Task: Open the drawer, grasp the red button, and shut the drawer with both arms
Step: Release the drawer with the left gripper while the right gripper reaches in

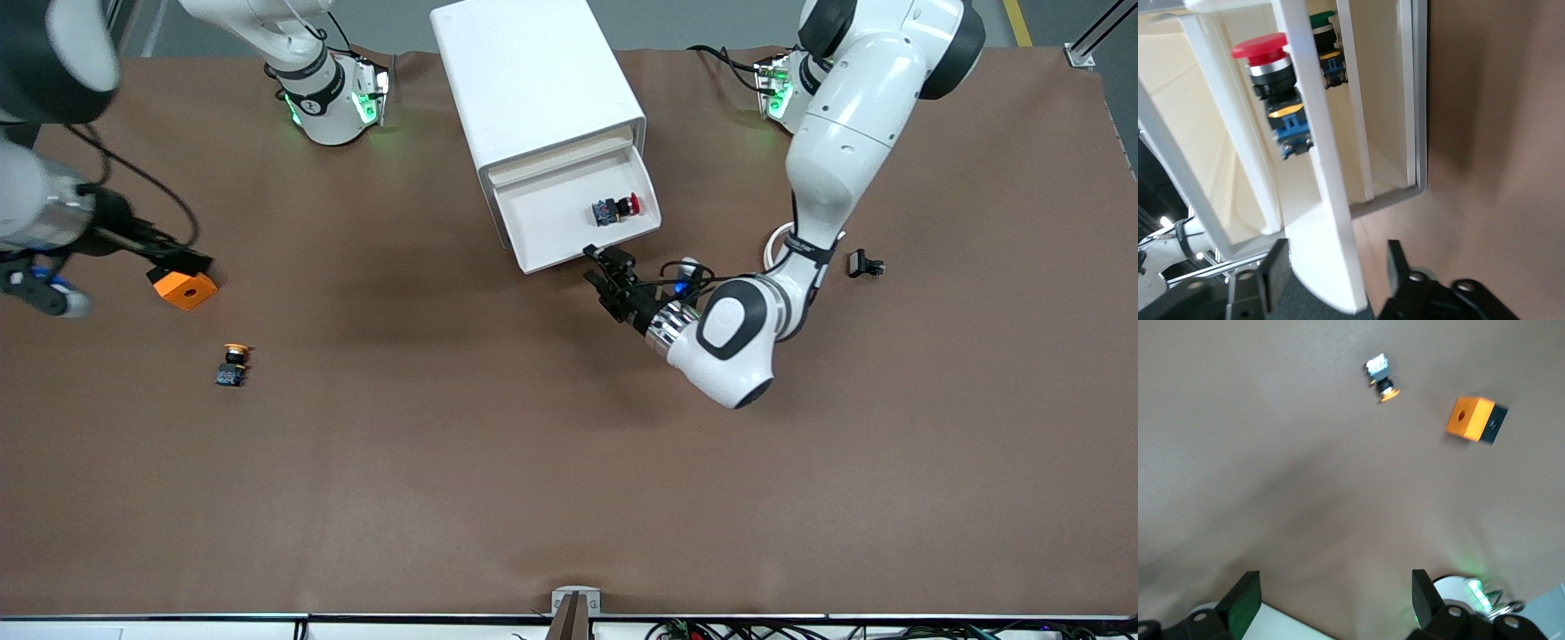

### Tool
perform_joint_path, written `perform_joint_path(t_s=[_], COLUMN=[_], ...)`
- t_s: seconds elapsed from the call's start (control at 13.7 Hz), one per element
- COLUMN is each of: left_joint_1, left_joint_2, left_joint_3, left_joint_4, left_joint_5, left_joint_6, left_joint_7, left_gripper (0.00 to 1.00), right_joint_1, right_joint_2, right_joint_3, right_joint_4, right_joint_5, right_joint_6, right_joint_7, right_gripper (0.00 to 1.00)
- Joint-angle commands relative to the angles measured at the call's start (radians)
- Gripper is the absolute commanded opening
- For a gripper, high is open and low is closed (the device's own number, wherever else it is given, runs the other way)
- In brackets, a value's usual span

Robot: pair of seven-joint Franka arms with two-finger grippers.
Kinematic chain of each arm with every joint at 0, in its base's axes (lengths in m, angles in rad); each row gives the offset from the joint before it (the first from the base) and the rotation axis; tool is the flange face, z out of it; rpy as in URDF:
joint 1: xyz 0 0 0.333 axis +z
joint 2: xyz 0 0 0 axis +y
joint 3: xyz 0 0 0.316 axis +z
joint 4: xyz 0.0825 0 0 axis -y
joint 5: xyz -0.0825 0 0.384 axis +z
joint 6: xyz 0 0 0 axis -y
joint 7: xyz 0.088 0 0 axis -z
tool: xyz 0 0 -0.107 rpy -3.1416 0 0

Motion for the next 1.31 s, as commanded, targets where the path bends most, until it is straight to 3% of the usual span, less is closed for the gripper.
perform_joint_path(t_s=[0.0,0.37,0.51,0.73,1.1,1.24], left_joint_1=[0.032,0.147,0.158,0.149,0.215,0.239], left_joint_2=[-0.029,-0.067,-0.104,-0.203,-0.352,-0.380], left_joint_3=[0.002,0.001,-0.001,-0.002,0.011,0.010], left_joint_4=[0.060,0.152,0.177,0.182,0.179,0.179], left_joint_5=[0.008,0.014,0.130,0.377,0.459,0.548], left_joint_6=[-0.046,-0.164,-0.165,-0.165,-0.165,-0.165], left_joint_7=[0.002,0.003,0.029,0.264,0.636,0.747], left_gripper=[1.00,1.00,1.00,1.00,1.00,1.00], right_joint_1=[0.135,0.305,0.368,0.485,0.658,0.704], right_joint_2=[0.008,0.058,0.090,0.152,0.317,0.357], right_joint_3=[-0.009,-0.009,-0.009,-0.009,-0.009,-0.009], right_joint_4=[0.028,0.028,0.028,0.030,0.099,0.116], right_joint_5=[0.020,0.108,0.161,0.160,0.159,0.157], right_joint_6=[-0.003,0.089,0.163,0.250,0.367,0.395], right_joint_7=[0.244,0.608,0.807,0.966,1.162,1.221], right_gripper=[1.00,1.00,1.00,1.00,1.00,1.00])
